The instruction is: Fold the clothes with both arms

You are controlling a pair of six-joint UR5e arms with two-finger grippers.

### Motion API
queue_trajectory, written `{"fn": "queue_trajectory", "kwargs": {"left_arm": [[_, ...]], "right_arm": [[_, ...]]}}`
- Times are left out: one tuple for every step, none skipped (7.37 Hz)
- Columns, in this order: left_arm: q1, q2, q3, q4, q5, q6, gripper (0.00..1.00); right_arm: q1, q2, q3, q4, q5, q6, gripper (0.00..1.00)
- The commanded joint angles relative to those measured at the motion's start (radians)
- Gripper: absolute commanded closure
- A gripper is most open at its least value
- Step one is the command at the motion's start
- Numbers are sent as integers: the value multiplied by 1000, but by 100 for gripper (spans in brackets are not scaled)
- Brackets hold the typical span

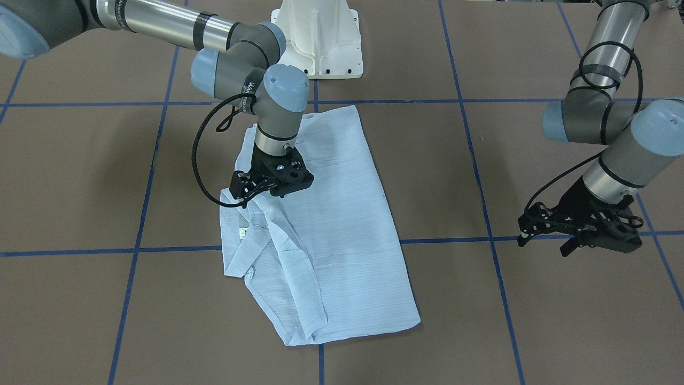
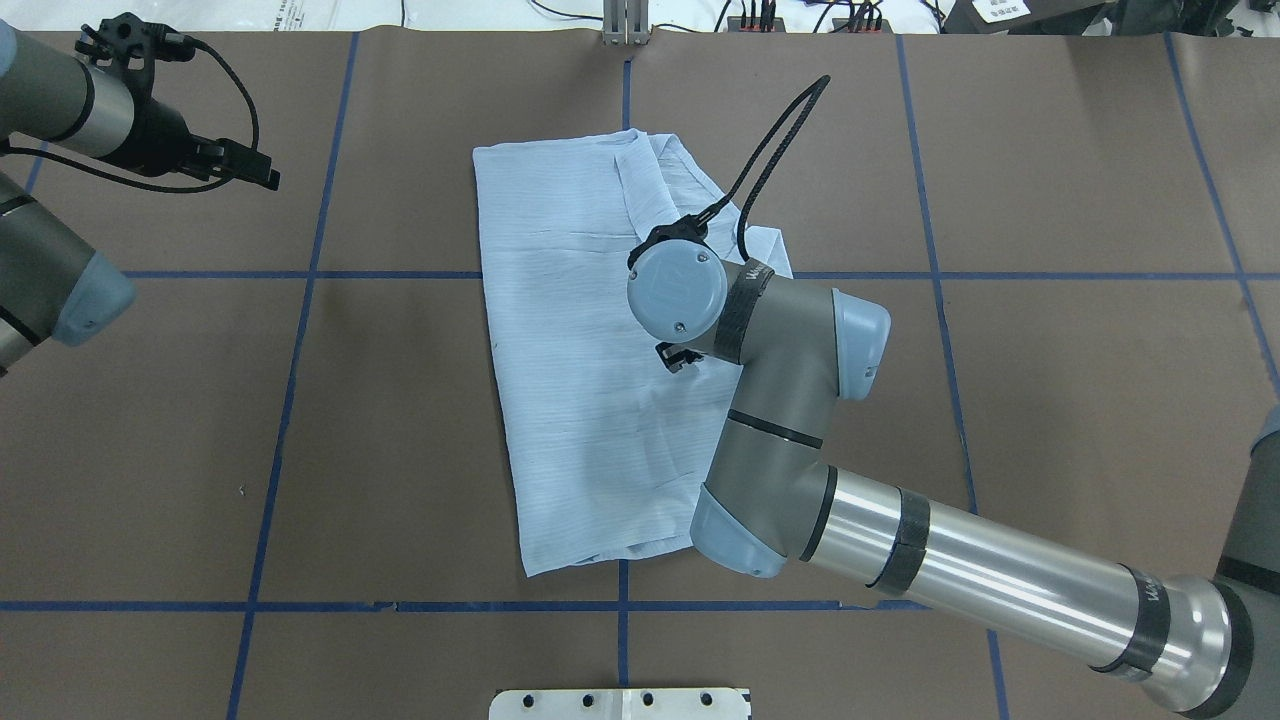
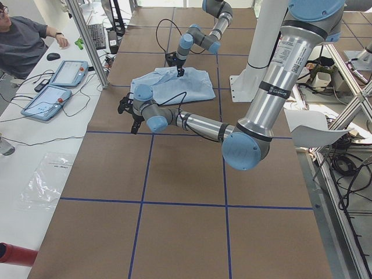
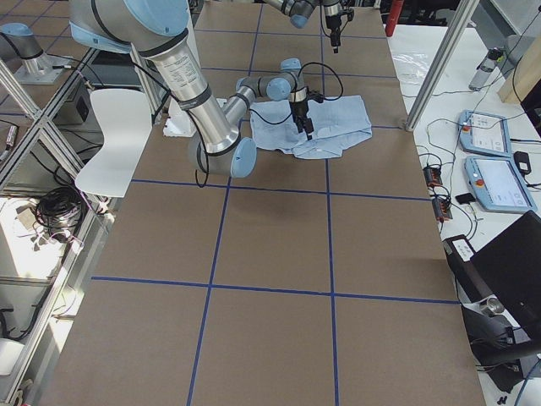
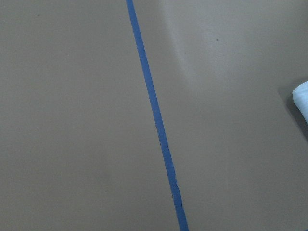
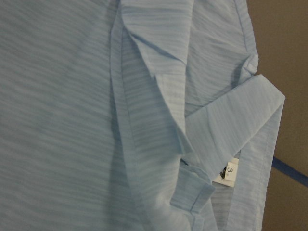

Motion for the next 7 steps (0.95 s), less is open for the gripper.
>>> {"fn": "queue_trajectory", "kwargs": {"left_arm": [[0,0,-1,1,-1,-1,0],[0,0,-2,1,1,0,0],[0,0,-2,1,-1,-1,0],[0,0,-2,1,-1,-1,0],[0,0,-4,-1,-1,-1,0],[0,0,-6,1,-1,-1,0],[0,0,-6,-1,-2,-1,0]], "right_arm": [[0,-1,-9,-37,-28,-61,0],[9,-7,-9,-83,-55,-96,0],[31,-18,-9,-118,-62,-129,0],[70,-41,-8,-123,-66,-179,0],[130,-56,3,-125,-62,-239,0],[169,-106,38,-114,-59,-283,0],[186,-155,96,-106,-51,-278,0]]}}
